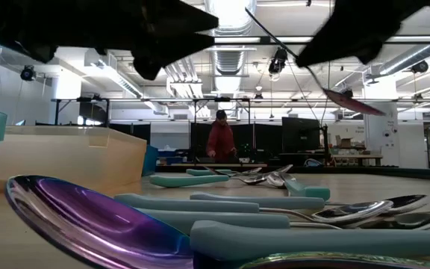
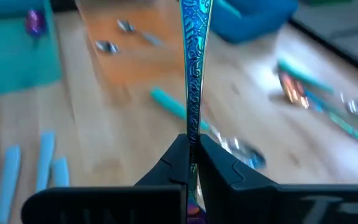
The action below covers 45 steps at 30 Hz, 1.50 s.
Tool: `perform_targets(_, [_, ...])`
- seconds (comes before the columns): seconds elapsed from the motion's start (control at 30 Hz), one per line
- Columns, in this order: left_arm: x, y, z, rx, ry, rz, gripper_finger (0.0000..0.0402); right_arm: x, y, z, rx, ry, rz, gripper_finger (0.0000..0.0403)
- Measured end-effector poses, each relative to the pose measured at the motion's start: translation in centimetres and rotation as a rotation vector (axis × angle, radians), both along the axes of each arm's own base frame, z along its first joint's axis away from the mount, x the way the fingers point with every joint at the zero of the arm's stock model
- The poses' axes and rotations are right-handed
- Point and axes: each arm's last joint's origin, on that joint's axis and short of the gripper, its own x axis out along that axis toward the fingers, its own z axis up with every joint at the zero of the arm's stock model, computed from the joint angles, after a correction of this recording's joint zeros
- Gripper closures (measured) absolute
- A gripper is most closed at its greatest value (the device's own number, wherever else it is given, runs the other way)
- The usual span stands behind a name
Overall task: Sort silverware by color (type)
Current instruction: Put the violet spoon into the green bin
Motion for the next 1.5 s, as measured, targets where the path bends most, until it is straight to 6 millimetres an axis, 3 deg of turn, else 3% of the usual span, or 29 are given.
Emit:
perform_targets(0.37, [2.4,-0.5,-0.2,0.063,-0.111,0.044,0.0264,2.6,-1.7,1.6,-0.177,-0.085,0.069,0.0394])
perform_targets(0.97, [3.8,-0.7,2.1,0.041,-0.204,0.035,0.0268,3.1,-2.0,2.2,-0.255,-0.102,0.114,0.0394])
perform_targets(1.07, [3.8,-0.7,2.2,0.038,-0.205,0.051,0.0295,3.1,-1.9,2.3,-0.270,-0.104,0.121,0.0394])
perform_targets(1.23, [3.8,-0.6,2.1,0.029,-0.205,0.063,0.0388,3.2,-1.9,2.4,-0.285,-0.111,0.125,0.0392])
perform_targets(1.5, [3.8,-0.5,2.1,0.023,-0.205,0.061,0.0401,3.2,-1.9,2.6,-0.300,-0.112,0.136,0.0379])
